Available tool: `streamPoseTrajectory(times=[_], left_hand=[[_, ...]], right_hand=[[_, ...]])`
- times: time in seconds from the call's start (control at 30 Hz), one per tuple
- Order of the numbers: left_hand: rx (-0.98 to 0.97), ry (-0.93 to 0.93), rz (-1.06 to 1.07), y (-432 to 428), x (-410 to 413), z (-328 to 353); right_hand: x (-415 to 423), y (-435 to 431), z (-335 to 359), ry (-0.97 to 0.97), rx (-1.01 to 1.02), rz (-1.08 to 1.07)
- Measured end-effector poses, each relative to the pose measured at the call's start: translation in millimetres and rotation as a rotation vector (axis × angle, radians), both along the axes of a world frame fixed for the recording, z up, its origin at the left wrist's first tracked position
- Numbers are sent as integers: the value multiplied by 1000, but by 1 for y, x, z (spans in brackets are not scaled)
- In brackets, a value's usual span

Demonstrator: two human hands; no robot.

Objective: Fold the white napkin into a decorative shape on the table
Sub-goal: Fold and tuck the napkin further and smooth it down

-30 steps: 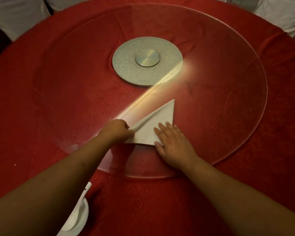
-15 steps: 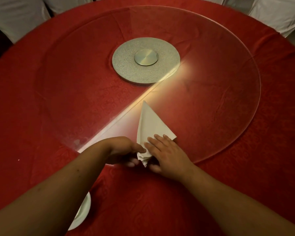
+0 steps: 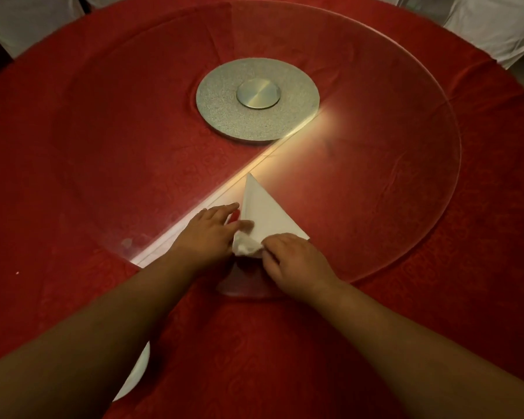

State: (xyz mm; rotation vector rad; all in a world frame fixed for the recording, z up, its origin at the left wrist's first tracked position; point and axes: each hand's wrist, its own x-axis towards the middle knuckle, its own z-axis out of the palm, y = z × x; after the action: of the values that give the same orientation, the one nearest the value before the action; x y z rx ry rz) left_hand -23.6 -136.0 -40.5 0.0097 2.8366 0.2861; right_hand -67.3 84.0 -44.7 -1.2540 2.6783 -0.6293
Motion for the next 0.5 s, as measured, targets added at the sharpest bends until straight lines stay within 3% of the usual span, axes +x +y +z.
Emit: streamPoseTrajectory(times=[0.23,0.5], left_hand=[[115,137,93,-3,-1,-22],[218,244,205,5,-6,-30]], right_hand=[[-60,-37,20,-366,-55,-355],[-114,-63,21,-413,32,-388]])
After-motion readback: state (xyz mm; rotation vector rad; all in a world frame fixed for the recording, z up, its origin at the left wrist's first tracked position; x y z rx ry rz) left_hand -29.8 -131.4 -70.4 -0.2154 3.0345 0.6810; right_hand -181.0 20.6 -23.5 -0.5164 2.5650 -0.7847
